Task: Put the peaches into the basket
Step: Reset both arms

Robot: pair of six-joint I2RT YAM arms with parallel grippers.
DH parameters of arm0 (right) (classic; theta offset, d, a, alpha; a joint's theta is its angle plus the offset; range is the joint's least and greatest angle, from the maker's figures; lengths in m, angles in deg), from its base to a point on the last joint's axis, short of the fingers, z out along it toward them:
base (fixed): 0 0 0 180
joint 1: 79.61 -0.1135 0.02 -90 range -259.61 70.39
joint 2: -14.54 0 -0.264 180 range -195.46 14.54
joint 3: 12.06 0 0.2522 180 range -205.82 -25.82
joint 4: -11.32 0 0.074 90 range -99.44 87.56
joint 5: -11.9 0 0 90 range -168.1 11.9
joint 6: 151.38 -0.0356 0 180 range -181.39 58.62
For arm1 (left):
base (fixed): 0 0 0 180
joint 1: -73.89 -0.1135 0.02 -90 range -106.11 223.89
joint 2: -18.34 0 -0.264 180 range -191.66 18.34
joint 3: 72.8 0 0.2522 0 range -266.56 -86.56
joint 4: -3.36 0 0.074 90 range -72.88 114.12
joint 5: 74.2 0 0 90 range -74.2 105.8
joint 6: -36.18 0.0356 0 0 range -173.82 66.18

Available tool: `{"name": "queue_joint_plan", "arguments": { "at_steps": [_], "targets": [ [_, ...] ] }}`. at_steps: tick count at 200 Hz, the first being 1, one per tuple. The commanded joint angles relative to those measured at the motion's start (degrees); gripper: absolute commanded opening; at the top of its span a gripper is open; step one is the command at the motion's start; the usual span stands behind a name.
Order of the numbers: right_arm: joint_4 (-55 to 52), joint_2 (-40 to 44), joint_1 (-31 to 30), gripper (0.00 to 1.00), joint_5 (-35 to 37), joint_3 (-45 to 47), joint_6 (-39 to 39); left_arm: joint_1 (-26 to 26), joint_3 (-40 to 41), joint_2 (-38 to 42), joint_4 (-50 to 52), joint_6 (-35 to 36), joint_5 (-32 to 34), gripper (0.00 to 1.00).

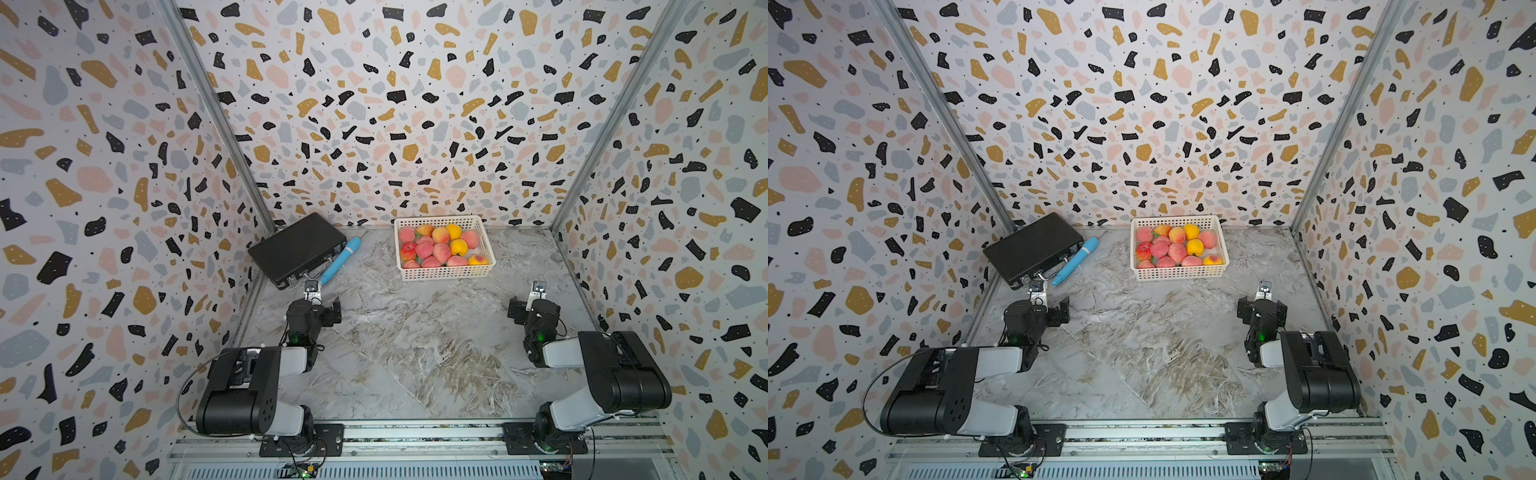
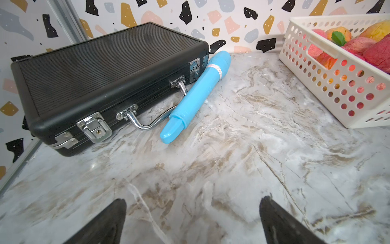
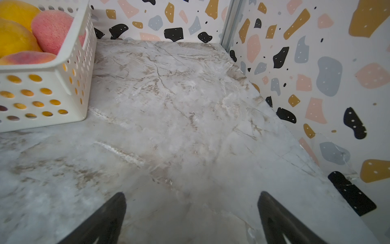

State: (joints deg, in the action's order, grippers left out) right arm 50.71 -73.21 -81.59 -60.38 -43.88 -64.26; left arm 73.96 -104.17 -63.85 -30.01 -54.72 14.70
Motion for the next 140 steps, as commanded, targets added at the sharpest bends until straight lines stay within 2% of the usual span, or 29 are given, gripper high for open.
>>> {"name": "queue_joint_plan", "arguments": {
  "at_steps": [1,23,28,32,37,39,41,57,61,65,68,70,72,75,80,82,84,87,99,101,104,106,108,109,110,111,112,116,140],
  "targets": [
    [0.11,0.72,-0.11,0.99,-0.14,-0.92,-0.74,-0.23,-1.72,0.79,0.41,-0.69,2.19,0.99],
    [-1.23,0.56,0.26,0.99,-0.83,-1.61,-0.93,-0.21,-1.27,0.1,-1.45,-0.64,2.04,1.0],
    [-0.57,0.71,0.27,0.91,-0.96,-1.28,-0.95,-0.18,-1.44,0.24,-0.95,-0.59,1.9,0.84],
    [-0.34,0.81,0.28,0.73,-1.21,-1.05,-0.99,-0.26,-1.46,0.39,-0.67,-0.67,1.83,0.55],
    [-0.55,0.78,0.35,0.34,-2.56,-1.15,-0.59,-0.25,-1.47,0.51,-0.41,-0.62,1.83,0.06],
    [-0.8,0.74,0.41,0.08,-3.29,-1.33,-0.32,-0.3,-1.53,0.49,-0.3,-0.59,1.88,0.0],
    [-1.14,0.74,0.4,0.0,-3.67,-1.53,-0.06,-0.26,-1.59,0.49,-0.21,-0.61,1.89,0.0],
    [-1.31,0.66,0.51,0.0,-4.0,-1.62,-0.11,-0.27,-1.64,0.42,-0.34,-0.6,1.98,0.0],
    [-1.21,0.72,0.49,0.02,-4.0,-1.62,-0.13,-0.3,-1.64,0.45,-0.33,-0.66,1.98,0.26],
    [-1.31,0.73,0.48,0.27,-4.0,-1.61,-0.19,-0.31,-1.64,0.45,-0.33,-0.66,1.98,0.64],
    [-1.44,0.73,0.48,0.63,-4.0,-1.55,-0.2,-0.25,-1.64,0.38,-0.37,-0.65,1.98,0.73],
    [-1.46,0.73,0.48,0.9,-3.98,-1.61,-0.09,-0.25,-1.64,0.33,-0.4,-0.67,1.98,0.73],
    [-1.46,0.67,0.53,0.97,-4.04,-1.68,-0.15,-0.25,-1.64,0.29,-0.41,-0.7,1.98,0.68],
    [-1.47,0.65,0.5,0.98,-4.1,-1.71,-0.16,-0.26,-1.64,0.32,-0.41,-0.66,1.98,0.48],
    [-1.45,0.63,0.53,0.78,-4.22,-1.75,-0.09,-0.26,-1.62,0.28,-0.41,-0.68,1.96,0.0],
    [-1.46,0.64,0.56,0.6,-4.32,-1.77,-0.11,-0.25,-1.7,0.28,-0.39,-0.7,1.98,0.0],
    [-1.57,0.64,0.68,0.3,-4.35,-1.79,-0.18,-0.25,-1.66,0.35,-0.41,-0.66,1.98,0.0],
    [-1.68,0.72,0.66,0.0,-4.35,-1.8,-0.2,-0.25,-1.64,0.31,-0.41,-0.66,1.98,0.0],
    [-1.24,0.73,0.66,0.0,-4.37,-1.62,-0.2,-0.27,-1.53,0.4,-0.5,-0.63,2.05,0.0],
    [-1.17,0.73,0.66,0.06,-4.36,-1.56,-0.16,-0.3,-1.48,0.38,-0.55,-0.66,2.07,0.0],
    [-1.08,0.78,0.7,0.24,-4.21,-1.46,-0.12,-0.23,-1.47,0.52,-0.58,-0.67,2.07,0.01],
    [-0.97,0.81,0.67,0.38,-4.12,-1.41,-0.12,-0.2,-1.4,0.52,-0.59,-0.65,2.18,0.14],
    [-0.84,0.88,0.66,0.61,-3.99,-1.33,-0.11,-0.22,-1.32,0.54,-0.66,-0.67,2.3,0.29],
    [-0.76,0.9,0.66,0.79,-3.91,-1.3,-0.07,-0.19,-1.3,0.54,-0.67,-0.63,2.31,0.39],
    [-0.72,0.9,0.66,0.89,-3.87,-1.29,-0.05,-0.18,-1.25,0.63,-0.67,-0.65,2.32,0.55],
    [-0.65,0.91,0.66,0.94,-3.85,-1.23,-0.04,-0.17,-1.23,0.67,-0.72,-0.66,2.33,0.76],
    [-0.62,0.91,0.66,0.97,-3.84,-1.21,-0.08,-0.17,-1.22,0.7,-0.74,-0.58,2.33,0.88],
    [-0.41,0.86,0.66,0.99,-3.83,-1.1,-0.07,-0.17,-1.14,0.67,-0.95,-0.59,2.22,1.0],
    [-0.81,0.83,0.66,1.0,-3.88,-1.36,-0.2,-0.2,-1.16,0.5,-1.12,-0.62,2.07,0.99]
  ]
}}
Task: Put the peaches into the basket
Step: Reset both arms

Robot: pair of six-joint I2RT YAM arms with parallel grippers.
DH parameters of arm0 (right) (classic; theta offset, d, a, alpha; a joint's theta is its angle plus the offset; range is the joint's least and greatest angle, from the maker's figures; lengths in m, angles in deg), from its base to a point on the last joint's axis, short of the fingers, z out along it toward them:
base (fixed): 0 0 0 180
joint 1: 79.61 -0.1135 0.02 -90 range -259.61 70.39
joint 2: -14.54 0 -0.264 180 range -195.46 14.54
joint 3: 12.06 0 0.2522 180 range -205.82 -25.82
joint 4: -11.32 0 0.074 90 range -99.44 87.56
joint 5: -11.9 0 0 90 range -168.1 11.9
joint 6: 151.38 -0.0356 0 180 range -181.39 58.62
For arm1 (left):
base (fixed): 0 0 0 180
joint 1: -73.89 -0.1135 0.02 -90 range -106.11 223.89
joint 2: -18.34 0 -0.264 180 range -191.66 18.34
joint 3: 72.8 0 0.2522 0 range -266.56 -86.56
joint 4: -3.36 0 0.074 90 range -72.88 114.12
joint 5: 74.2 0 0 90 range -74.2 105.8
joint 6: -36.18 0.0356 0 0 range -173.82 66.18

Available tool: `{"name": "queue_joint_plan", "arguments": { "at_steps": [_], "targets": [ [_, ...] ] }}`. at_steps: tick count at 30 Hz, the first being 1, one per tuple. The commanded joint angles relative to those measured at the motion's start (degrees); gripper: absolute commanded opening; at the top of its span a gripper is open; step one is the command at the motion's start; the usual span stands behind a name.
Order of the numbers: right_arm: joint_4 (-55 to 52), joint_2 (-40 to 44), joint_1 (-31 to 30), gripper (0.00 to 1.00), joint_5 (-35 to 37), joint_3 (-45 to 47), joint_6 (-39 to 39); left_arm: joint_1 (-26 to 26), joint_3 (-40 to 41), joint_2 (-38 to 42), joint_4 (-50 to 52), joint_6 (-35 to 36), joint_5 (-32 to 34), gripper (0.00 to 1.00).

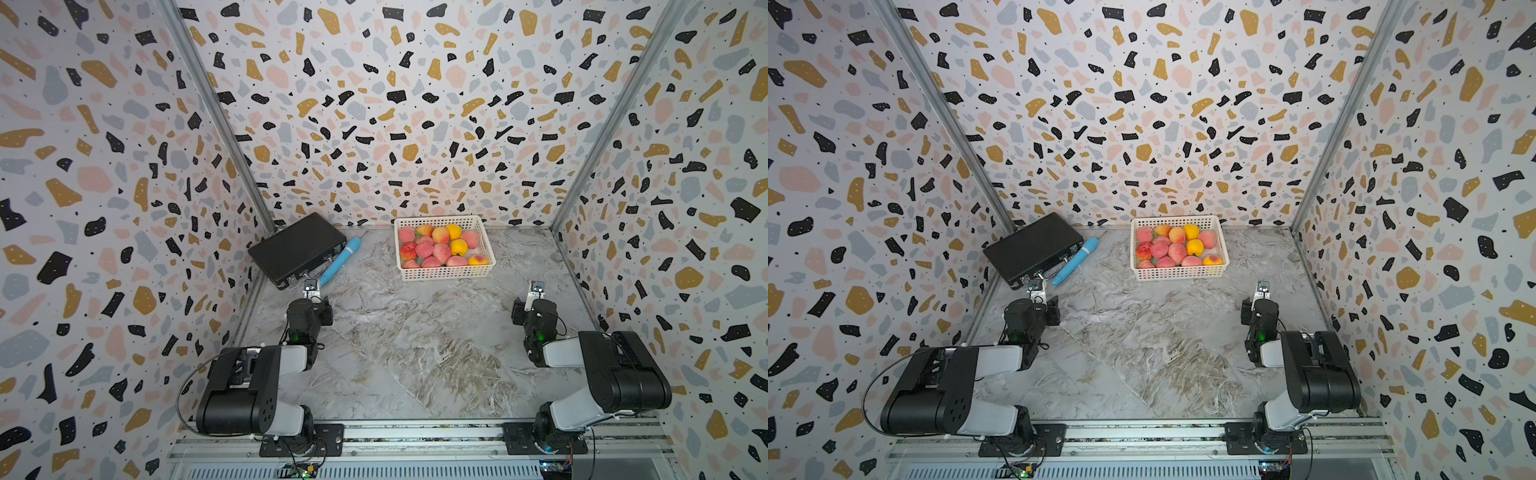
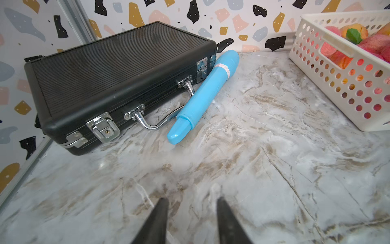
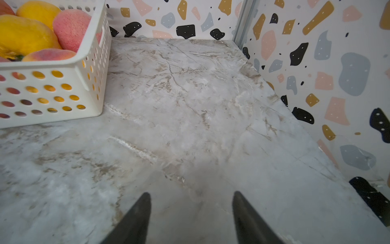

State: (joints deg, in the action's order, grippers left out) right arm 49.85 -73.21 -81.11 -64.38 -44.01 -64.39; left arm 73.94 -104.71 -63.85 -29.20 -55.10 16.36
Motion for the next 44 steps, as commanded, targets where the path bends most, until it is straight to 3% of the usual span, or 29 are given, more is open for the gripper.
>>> {"name": "queue_joint_plan", "arguments": {
  "at_steps": [1,19,20,22,23,25,28,29,32,44],
  "targets": [
    [0.07,0.82,0.18,1.0,0.15,-1.23,-0.07,-0.2,-0.59,0.52,-1.93,-0.23,0.41,0.99],
    [-0.33,0.69,0.21,1.0,-0.01,-1.46,-0.07,-0.18,-0.63,0.4,-1.92,-0.22,0.41,0.99],
    [0.3,0.88,0.19,1.0,-0.1,-1.03,0.12,-0.2,-0.57,0.53,-2.1,0.36,-1.34,0.99],
    [7.04,1.59,-0.59,1.0,-10.93,3.01,5.65,-0.14,1.81,1.39,-5.68,3.48,-8.65,0.99],
    [12.58,1.67,-1.13,1.0,-10.9,6.31,6.08,-0.15,4.11,1.76,-9.6,4.61,-11.23,0.99],
    [16.62,0.19,-1.15,1.0,-10.37,7.09,5.87,-0.18,5.26,0.86,-12.7,3.28,-8.7,0.99],
    [-4.26,1.27,0.0,1.0,-4.7,-2.86,1.67,-0.22,-1.5,0.26,-0.97,-0.49,1.39,0.99],
    [-1.39,0.68,2.22,1.0,-9.14,-2.04,0.47,-0.07,-1.02,1.26,0.26,-0.19,0.92,0.99],
    [-1.48,0.94,2.38,1.0,-8.27,-1.84,0.06,-0.2,-0.11,0.32,-3.1,-0.3,0.74,0.99],
    [-2.03,0.85,2.38,1.0,-8.83,-2.07,0.24,-0.15,-1.93,-0.41,-0.19,0.4,-0.95,0.99]
  ]
}}
